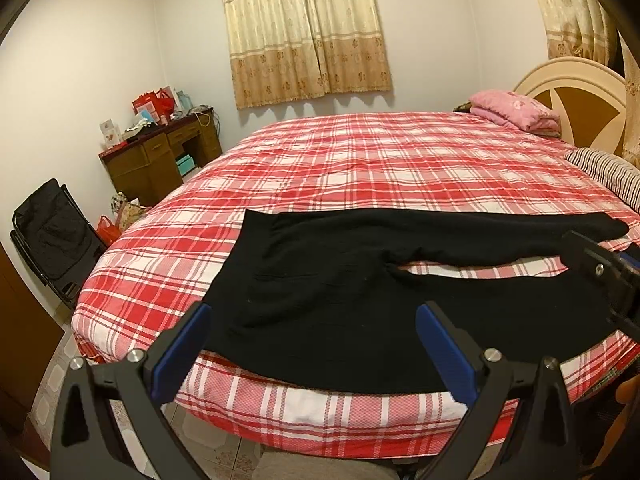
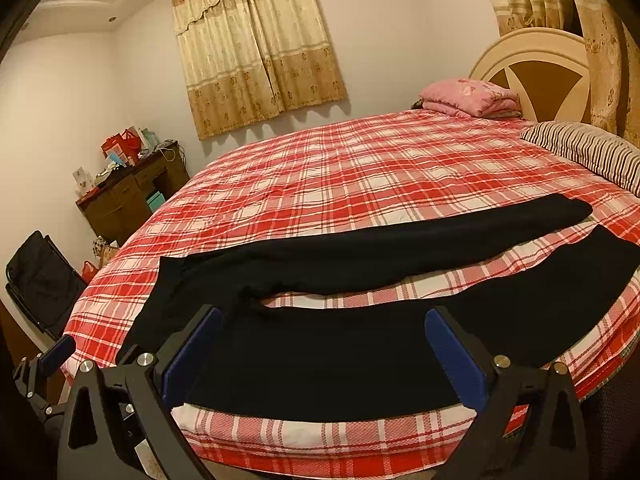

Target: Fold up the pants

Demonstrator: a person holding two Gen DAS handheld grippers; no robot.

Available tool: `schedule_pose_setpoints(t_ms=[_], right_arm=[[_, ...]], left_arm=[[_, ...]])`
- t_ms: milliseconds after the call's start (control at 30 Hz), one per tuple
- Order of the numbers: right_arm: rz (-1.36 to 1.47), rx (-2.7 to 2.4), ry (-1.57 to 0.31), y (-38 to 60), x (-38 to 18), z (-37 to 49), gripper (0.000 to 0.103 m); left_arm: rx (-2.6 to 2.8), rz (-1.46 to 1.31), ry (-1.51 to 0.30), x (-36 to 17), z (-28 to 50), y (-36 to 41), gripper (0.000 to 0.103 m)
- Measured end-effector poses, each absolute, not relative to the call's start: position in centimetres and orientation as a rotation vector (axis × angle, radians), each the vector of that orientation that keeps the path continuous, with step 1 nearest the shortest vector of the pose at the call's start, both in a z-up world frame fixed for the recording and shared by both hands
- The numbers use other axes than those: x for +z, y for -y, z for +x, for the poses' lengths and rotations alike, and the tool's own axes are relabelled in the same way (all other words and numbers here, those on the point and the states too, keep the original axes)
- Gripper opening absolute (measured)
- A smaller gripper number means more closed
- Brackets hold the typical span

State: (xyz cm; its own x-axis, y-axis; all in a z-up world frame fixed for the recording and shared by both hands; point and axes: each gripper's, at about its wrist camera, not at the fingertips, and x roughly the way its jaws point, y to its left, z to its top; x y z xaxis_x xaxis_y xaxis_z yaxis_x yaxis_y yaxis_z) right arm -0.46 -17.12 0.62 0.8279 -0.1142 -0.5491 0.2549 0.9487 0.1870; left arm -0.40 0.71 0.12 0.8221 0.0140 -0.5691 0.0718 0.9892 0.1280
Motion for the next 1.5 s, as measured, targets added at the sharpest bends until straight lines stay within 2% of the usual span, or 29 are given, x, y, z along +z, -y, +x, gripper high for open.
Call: schedule_pose_setpoints(t_ms=[1500], right_arm=[[0.255,-0.189,-0.573,16.56,0.14,-0.47,0.102]], left_arm=[[-0.045,0.139,-0.632,-0.49,-0.13,-0.30,0.103]])
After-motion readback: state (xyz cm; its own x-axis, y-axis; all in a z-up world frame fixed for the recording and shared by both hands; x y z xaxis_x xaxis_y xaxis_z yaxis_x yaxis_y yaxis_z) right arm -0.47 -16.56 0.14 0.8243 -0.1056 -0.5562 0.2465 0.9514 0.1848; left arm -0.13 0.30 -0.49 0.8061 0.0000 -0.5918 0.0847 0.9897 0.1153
